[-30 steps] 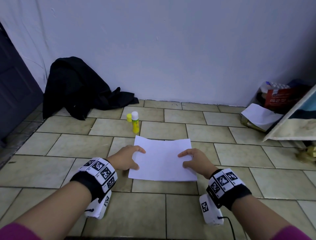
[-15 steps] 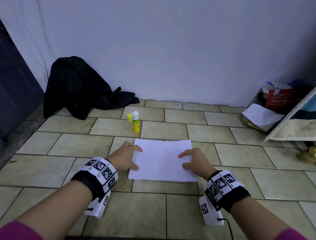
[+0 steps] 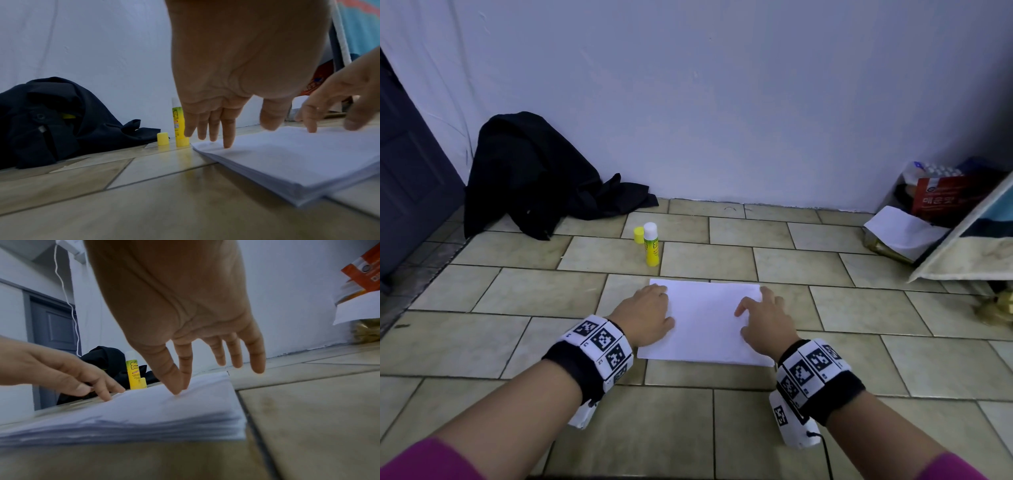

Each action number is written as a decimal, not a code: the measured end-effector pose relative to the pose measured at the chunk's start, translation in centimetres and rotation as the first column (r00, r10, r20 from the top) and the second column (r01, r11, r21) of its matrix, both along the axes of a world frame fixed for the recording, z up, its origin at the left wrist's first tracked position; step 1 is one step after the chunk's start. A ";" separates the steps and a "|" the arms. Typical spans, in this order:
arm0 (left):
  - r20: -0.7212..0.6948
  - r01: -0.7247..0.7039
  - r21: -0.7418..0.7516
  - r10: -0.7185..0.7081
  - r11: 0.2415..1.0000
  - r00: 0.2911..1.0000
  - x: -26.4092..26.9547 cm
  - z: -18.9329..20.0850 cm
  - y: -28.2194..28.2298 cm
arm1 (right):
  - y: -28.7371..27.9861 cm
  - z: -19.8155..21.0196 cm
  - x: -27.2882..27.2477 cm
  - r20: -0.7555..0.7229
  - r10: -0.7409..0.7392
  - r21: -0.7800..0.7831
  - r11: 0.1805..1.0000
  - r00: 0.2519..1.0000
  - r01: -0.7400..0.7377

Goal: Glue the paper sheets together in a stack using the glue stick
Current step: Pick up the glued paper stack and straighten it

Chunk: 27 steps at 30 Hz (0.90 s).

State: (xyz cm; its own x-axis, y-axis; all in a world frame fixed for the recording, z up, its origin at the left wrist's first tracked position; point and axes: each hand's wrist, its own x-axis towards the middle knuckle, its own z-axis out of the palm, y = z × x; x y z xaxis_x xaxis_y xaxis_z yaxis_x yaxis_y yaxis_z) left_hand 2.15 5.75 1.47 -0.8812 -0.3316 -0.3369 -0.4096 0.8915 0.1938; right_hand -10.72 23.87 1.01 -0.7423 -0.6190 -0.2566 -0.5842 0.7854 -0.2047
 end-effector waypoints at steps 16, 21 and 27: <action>0.204 0.012 0.110 -0.034 0.994 0.978 -1.2 -1.2 1.3 | -1.6 -1.0 0.9 0.244 0.065 0.281 0.950 0.968 -0.135; 0.243 0.066 0.048 -0.076 0.997 0.967 -1.3 -1.3 1.5 | -1.7 -0.7 0.9 0.196 0.070 0.357 0.924 0.978 -0.138; 0.274 0.078 0.008 -0.077 0.997 0.959 -1.6 -0.9 1.8 | -3.4 0.6 1.9 0.153 0.174 0.275 0.938 0.973 -0.211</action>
State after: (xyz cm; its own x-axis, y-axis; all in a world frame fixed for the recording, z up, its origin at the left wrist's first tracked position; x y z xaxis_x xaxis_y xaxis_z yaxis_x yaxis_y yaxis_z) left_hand 0.56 7.57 0.52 -0.7783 -0.2675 -0.5681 -0.3765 0.9229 0.0812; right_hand -8.79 20.43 1.59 -0.5669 -0.6327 -0.5276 -0.7144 0.6965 -0.0676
